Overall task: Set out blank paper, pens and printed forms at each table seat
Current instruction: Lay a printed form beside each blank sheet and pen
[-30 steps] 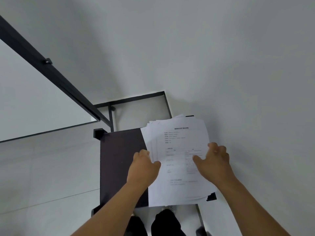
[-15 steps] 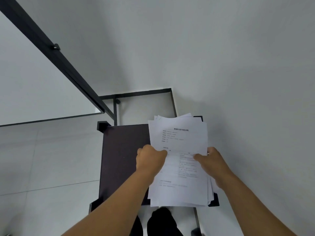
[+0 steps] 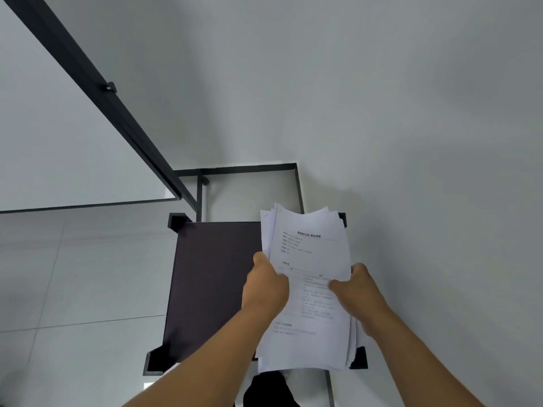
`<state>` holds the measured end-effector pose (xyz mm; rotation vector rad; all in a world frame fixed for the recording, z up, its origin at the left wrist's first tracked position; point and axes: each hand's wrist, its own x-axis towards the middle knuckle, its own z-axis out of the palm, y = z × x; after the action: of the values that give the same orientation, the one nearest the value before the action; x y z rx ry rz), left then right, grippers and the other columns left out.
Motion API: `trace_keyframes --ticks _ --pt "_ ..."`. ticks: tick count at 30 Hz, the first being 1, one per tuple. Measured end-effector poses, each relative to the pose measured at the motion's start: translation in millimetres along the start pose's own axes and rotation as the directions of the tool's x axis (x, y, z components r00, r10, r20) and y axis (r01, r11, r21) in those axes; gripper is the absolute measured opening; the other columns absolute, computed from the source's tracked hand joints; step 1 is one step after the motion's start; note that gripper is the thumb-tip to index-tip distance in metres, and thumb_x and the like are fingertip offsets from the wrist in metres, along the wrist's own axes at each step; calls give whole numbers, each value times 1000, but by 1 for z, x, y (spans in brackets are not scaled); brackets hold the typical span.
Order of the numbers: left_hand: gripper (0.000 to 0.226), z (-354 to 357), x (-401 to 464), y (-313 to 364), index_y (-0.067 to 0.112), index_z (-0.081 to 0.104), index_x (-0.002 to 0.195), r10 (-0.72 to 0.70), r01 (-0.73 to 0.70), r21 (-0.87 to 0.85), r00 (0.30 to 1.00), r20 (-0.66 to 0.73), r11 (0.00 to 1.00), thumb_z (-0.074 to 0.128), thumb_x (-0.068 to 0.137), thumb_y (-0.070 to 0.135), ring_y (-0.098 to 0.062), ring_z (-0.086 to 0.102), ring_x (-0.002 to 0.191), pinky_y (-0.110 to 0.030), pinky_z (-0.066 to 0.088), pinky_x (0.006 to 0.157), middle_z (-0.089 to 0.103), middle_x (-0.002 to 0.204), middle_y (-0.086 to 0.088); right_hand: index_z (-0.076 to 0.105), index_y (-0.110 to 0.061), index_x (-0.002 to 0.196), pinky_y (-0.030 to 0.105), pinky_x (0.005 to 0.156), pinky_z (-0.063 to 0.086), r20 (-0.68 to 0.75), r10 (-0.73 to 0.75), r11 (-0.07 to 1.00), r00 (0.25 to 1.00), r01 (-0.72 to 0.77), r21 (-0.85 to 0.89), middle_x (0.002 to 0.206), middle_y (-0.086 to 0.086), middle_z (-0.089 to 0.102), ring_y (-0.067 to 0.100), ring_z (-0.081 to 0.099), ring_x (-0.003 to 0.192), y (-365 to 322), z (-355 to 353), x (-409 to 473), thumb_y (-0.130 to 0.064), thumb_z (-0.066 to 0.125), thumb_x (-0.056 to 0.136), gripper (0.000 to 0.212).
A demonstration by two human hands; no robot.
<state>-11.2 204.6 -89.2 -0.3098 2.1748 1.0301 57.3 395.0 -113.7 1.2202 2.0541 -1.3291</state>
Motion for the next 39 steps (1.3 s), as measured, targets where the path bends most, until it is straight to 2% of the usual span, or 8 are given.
trace_keyframes --ticks 5,9,14,20,24,29,34,39 --pt "24 -16 -9 6 23 48 128 73 -74 -34 996 -46 997 58 107 14 -15 71 96 -42 68 81 67 117 7 52 -10 96 25 63 47 -12 -76 990 997 74 -123 111 14 64 20 63 91 -13 0 -8 -2 60 101 13" --pt "22 -40 -19 10 25 50 124 93 -105 -122 991 -100 987 60 107 15 -16 72 97 -46 69 84 69 114 9 50 -10 99 26 62 44 -9 -138 987 990 137 -89 106 9 63 15 60 87 -34 -3 -24 -3 55 105 11" --pt "17 -81 -39 13 28 53 113 118 -161 -250 977 -178 955 59 107 13 -17 75 93 -46 70 78 72 105 7 58 -14 111 35 80 62 -4 -227 973 974 227 49 112 10 71 21 71 99 -76 2 -50 3 55 105 19" --pt "15 -140 -62 32 23 54 107 145 -260 -362 938 -315 895 60 107 9 -17 73 92 -23 57 60 71 105 3 71 -11 104 14 53 40 -36 -367 913 930 367 177 66 -16 61 1 46 53 -136 4 -86 13 48 98 34" --pt "22 -190 -86 59 25 56 110 188 -353 -410 902 -389 841 67 103 7 -18 72 96 -28 56 68 71 108 2 76 -28 110 13 73 54 -57 -525 814 849 521 255 99 -19 82 1 75 82 -187 -5 -126 -6 64 105 26" --pt "22 -261 -138 95 19 78 112 269 -443 -500 884 -382 744 76 97 5 -25 81 95 -44 69 83 84 106 5 75 -35 113 17 86 56 -46 -694 692 719 683 234 105 -28 80 -5 76 98 -255 -38 -185 -14 72 105 22" --pt "9 -318 -200 127 7 86 102 359 -544 -565 837 -412 620 78 99 10 -41 81 98 -58 66 92 85 105 -12 80 -21 116 30 89 60 -24 -793 563 608 748 352 112 -10 84 11 80 103 -321 -63 -242 -7 73 102 21" --pt "15 -357 -265 140 7 85 106 426 -641 -540 767 -480 545 75 102 17 -42 81 101 -58 66 93 84 108 -16 81 -12 119 38 93 57 -3 -858 434 513 729 529 114 3 84 21 81 105 -364 -65 -289 -2 70 102 22"
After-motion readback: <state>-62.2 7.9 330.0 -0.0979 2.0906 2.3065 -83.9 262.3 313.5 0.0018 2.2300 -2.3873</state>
